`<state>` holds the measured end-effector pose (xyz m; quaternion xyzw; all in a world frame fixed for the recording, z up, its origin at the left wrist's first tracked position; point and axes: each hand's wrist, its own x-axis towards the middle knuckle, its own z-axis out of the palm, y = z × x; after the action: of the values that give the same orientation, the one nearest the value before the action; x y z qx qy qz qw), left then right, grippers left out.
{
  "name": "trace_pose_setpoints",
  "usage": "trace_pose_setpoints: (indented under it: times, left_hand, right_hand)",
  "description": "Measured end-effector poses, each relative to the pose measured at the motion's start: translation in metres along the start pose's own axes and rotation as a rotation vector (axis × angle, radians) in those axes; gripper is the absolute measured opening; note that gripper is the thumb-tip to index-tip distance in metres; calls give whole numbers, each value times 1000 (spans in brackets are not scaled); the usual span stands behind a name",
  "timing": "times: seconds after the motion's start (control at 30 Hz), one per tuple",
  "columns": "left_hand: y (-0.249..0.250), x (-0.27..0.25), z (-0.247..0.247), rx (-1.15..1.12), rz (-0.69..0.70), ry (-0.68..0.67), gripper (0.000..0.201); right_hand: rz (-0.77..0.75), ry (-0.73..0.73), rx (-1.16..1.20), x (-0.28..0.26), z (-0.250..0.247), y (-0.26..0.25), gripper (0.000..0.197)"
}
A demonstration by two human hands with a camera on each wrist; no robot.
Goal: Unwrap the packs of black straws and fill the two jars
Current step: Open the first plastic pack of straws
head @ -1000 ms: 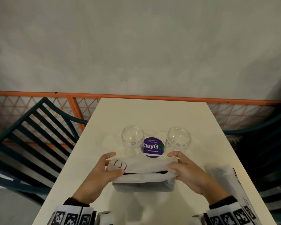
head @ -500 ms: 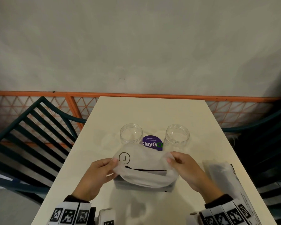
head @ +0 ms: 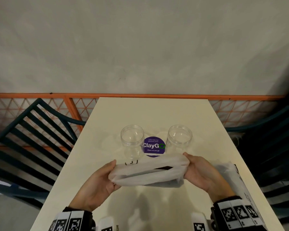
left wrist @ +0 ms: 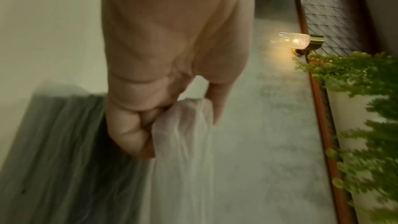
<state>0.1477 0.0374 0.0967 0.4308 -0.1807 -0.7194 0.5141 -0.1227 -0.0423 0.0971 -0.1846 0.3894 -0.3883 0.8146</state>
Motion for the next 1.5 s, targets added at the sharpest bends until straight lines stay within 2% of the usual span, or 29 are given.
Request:
trace_pose_setpoints:
  times: [0.07,0.1,0.17,0.23,0.37,0.47,0.57,0.63,0.7,0.73,0.77,0.87,0.93,1.0,1.1,1.17,1.23,1.3,1.4,1.43,1.5]
  left_hand:
    - [1,0,-4,98,48,0,55]
    - [-1,2,-6,196,78,45,59]
    - [-1,3,2,348,124,164,49]
    - [-6,9,8,474,158,253,42]
    - [-9,15,8,628,219,428,22]
    - [-5,13,-3,755,252,495,7]
    - [-6,11,-8,903,313,549,10]
    - [-7,9,-5,907,360,566,12]
    - [-10,7,0,842,360,501,10]
    - [-12,5,4,784,336,447,9]
    - [-14,5,8,716,307,398,8]
    - [-15,3,15,512,229,342,12]
    - [-12,3,15,466,210,339,15]
    - [-10,2,11,441,165,311,17]
    - [-8,1,1,341,28,233,24]
    - [-9,1,-6,265,-55,202,30]
    - [-11,3,-10,214,-99,210,35]
    - [-15,4,-9,214,-88,236,33]
    - [-16,8,-7,255,-19,264,22]
    - [-15,9,-7,244,-7,271,17]
    - [-10,11,-7,146,-13,244,12]
  right_hand:
    - [-45,-62,-70,-1,-1,0,45]
    - [-73,-80,-180,-4,1,0,40]
    - [-128,-47,-578,-9,11,4,44]
    - [-214,61,-955,-8,19,10,51]
    - [-394,198,-1250,0,17,23,39]
    - [-470,259,-1462,1,7,23,29]
    - [-412,249,-1478,0,1,18,35]
    - [-392,263,-1449,-3,1,16,31]
    - [-398,270,-1476,-3,0,21,19]
    - [-358,280,-1459,0,-3,25,35]
    - [-281,280,-1403,1,-4,28,35]
    - [-67,249,-978,4,-4,33,12]
    - [32,228,-705,4,-3,31,6]
    - [64,205,-531,5,-3,27,11]
    - [66,184,-300,7,-6,18,26]
    - [30,170,-244,7,-6,13,26]
    - [-39,177,-284,4,-6,13,17]
    - [-97,150,-457,0,-5,15,10]
    - [-129,110,-953,-1,-4,22,35]
    - [-160,145,-1097,0,-2,26,40]
    - [-281,259,-1277,3,2,32,35]
